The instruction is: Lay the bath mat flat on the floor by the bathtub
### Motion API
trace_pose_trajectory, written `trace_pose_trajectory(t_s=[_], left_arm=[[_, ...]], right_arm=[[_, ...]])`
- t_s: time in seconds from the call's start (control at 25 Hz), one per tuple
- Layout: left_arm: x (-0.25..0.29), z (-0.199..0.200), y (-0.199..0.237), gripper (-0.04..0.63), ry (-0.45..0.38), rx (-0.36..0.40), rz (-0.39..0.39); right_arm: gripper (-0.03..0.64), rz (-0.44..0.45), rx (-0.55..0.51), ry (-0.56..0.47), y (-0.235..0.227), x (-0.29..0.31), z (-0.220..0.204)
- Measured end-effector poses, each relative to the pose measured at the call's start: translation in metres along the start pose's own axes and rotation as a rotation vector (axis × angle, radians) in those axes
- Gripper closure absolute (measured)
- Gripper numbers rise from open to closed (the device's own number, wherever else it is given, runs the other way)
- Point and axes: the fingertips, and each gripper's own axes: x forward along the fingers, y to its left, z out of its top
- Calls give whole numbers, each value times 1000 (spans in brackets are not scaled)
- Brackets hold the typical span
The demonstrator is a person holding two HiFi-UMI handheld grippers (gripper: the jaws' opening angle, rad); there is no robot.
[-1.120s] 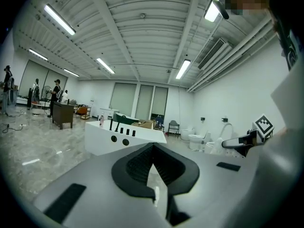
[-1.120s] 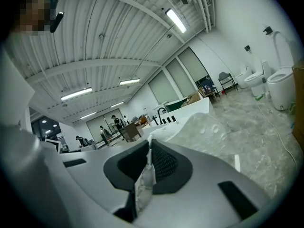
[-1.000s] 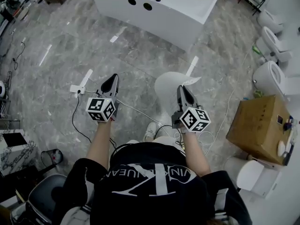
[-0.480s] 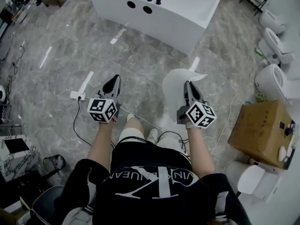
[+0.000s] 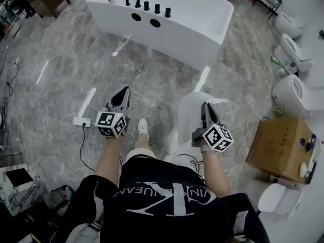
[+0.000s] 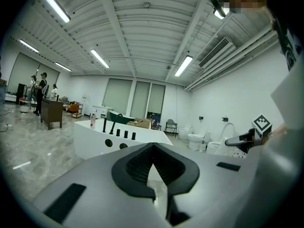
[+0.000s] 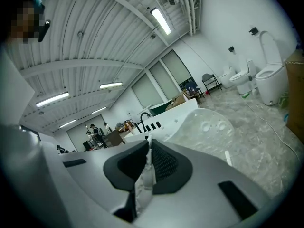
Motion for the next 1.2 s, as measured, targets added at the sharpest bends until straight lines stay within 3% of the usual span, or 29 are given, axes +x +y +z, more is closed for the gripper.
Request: trace_pose_trajectory(t_s=[0.6,0.8,1.2], left_arm=[[119,24,135,581,76,4,-89],[152,19,165,581,75,13,-137],[204,-3,204,581,95,-16,-150]], right_arm=[[580,-144,78,-3,38,138,-10],[580,-146,83,-9,52,190,-15],[581,-131,110,39,57,303,-38]])
